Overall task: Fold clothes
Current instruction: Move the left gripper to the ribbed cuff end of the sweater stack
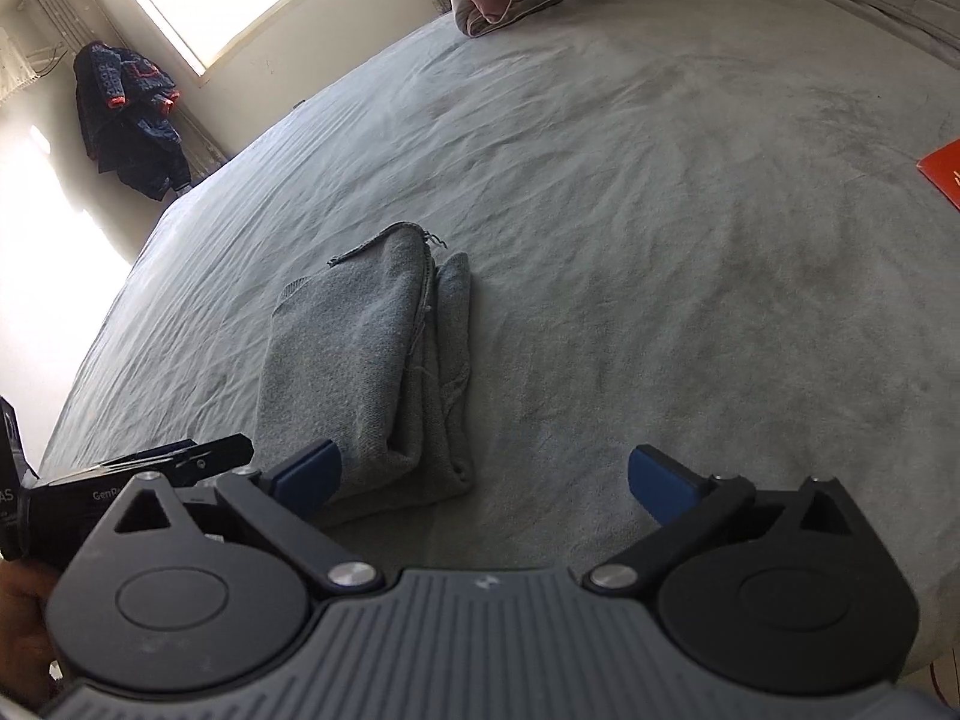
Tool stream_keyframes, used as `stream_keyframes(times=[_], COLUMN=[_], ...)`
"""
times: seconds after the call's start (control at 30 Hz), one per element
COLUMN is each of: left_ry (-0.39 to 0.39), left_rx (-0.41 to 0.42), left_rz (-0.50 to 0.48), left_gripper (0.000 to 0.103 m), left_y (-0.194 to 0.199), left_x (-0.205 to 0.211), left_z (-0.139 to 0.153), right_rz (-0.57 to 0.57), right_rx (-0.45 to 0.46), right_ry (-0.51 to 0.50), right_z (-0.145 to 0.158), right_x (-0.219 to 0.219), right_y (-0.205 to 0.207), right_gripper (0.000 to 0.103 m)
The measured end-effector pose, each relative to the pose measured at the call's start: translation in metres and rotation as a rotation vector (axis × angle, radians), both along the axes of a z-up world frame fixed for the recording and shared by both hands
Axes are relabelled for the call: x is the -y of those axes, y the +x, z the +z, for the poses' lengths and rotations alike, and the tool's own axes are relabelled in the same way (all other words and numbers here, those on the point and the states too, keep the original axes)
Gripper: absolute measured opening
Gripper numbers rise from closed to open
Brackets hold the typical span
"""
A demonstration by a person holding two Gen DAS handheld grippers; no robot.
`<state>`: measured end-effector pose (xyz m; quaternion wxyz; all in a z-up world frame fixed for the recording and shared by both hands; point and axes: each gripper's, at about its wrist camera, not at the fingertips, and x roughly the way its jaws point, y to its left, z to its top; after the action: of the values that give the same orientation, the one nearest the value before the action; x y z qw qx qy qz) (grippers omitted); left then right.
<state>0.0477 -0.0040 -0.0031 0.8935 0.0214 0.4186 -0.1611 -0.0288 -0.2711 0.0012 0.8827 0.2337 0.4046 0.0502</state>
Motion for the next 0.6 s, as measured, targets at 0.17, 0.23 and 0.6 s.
stream_keyframes(times=[0.17, 0.23, 0.6], left_ry=[0.030, 0.038, 0.078], left_rx=[0.008, 0.012, -0.022], left_rz=[-0.047, -0.060, -0.082], left_gripper=[0.102, 0.102, 0.102], left_y=[0.001, 0.000, 0.008], left_x=[0.012, 0.015, 0.018], left_z=[0.006, 0.007, 0.005], right_rz=[-0.047, -0.062, -0.216], right_rx=[0.001, 0.010, 0.002], right_ry=[0.007, 0.012, 0.202], right_z=[0.004, 0.004, -0.019], right_x=[-0.018, -0.028, -0.065], right_y=[-0.013, -0.018, -0.036], right_gripper=[0.103, 0.103, 0.103])
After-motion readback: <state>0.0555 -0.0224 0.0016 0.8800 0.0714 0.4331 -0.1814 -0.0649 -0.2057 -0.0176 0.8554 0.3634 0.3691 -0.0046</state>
